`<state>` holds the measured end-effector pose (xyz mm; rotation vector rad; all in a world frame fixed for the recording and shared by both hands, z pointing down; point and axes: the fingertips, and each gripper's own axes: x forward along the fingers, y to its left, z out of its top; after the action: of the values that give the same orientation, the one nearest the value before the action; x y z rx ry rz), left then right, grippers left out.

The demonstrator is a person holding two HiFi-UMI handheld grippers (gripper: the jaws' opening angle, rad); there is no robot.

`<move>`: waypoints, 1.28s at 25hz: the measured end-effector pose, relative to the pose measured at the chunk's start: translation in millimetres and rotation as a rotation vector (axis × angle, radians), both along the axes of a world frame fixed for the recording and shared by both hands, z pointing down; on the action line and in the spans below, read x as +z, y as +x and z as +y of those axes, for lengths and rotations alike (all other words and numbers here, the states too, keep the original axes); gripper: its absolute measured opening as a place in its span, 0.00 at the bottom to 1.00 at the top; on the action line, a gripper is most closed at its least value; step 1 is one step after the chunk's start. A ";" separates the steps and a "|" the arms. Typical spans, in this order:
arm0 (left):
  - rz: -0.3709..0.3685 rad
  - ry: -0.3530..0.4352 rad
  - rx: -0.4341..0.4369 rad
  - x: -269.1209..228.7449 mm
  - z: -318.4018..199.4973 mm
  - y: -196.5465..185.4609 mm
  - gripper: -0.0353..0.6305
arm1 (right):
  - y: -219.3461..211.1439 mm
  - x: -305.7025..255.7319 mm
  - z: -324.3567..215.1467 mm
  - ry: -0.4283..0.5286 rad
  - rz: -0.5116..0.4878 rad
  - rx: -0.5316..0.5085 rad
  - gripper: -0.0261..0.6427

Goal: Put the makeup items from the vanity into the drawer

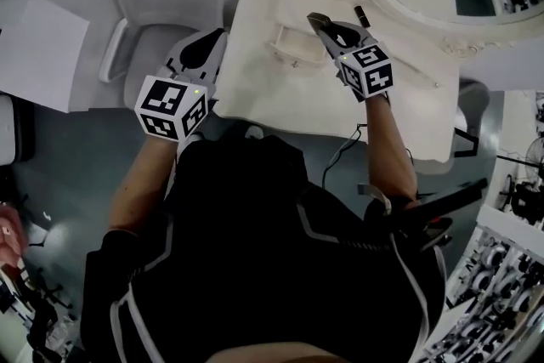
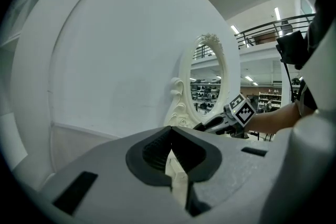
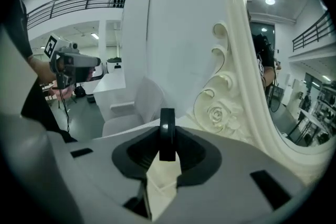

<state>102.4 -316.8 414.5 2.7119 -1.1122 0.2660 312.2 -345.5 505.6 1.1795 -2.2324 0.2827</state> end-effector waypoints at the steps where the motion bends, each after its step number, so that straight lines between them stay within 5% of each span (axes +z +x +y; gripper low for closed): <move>1: -0.003 -0.002 -0.012 1.1 -0.6 -3.3 0.06 | -0.3 10.1 -1.7 -0.018 0.010 -0.010 0.18; 32: -0.024 -0.124 -0.117 51.7 8.6 -18.8 0.06 | -21.6 154.6 -7.2 -0.322 0.364 -0.362 0.18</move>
<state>83.5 -308.2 466.2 2.5317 -1.2130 0.3387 290.6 -352.7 660.2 0.5888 -1.9411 0.2450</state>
